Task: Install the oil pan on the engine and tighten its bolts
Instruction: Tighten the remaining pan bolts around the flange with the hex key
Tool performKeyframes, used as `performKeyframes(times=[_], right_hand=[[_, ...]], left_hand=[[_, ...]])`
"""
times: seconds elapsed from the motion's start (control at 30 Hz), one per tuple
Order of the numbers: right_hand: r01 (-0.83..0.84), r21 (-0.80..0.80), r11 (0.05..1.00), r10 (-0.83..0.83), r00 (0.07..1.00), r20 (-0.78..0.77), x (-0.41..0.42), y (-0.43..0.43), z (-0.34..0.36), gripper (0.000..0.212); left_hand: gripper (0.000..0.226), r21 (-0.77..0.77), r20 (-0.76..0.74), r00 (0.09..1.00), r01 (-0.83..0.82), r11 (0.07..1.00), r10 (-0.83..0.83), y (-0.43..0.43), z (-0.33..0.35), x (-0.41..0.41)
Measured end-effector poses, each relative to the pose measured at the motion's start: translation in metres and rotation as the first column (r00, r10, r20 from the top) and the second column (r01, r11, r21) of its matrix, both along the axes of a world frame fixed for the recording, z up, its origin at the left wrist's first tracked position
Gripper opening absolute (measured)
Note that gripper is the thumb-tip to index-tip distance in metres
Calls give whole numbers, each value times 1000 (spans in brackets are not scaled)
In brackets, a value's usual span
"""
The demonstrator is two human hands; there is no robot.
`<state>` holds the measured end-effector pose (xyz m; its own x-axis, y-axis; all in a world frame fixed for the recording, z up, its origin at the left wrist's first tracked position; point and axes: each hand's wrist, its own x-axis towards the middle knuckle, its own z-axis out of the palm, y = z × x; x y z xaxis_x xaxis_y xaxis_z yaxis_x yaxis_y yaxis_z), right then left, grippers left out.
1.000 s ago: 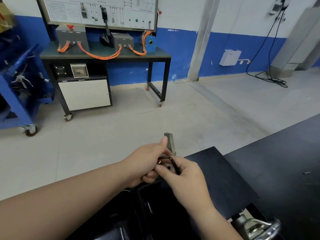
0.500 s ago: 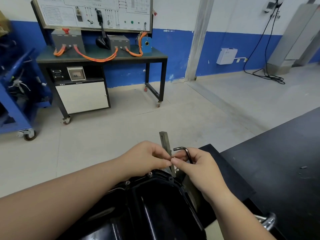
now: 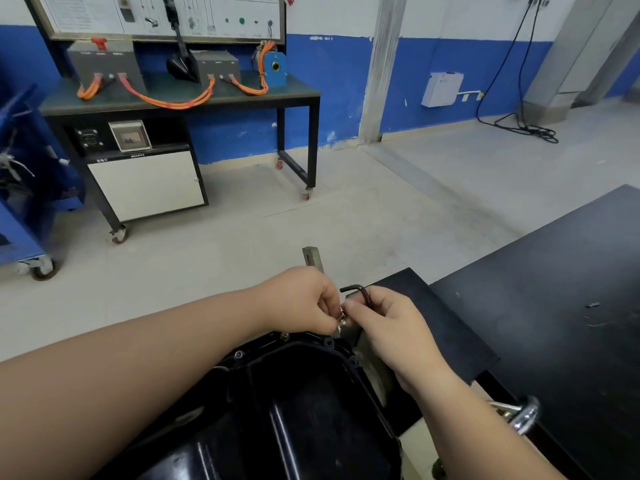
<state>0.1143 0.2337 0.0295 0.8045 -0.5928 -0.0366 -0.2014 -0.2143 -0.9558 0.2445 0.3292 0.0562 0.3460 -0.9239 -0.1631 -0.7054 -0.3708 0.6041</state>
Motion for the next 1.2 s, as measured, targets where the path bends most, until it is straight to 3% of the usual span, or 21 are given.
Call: performKeyframes(times=[0.13,0.3,0.7,1.2], right_hand=[[114,121,986,-123,990,72,-4,-1,-4,32],[181,-263,948,-163,983,90,-18,-4,3,29],[216,-196,957,-173,961,215,-38,-2,2,25],[138,-326,935,-101,987,128,-27,0,10,23]], left_hand=[[10,49,24,999,29,998,-30,0,-14,6],[8,66,55,997,56,996,-59,1,-25,15],[8,36,-47,992,121,992,-119,-2,-34,18],[5,23,-69,992,112,993,-110,-4,-37,17]])
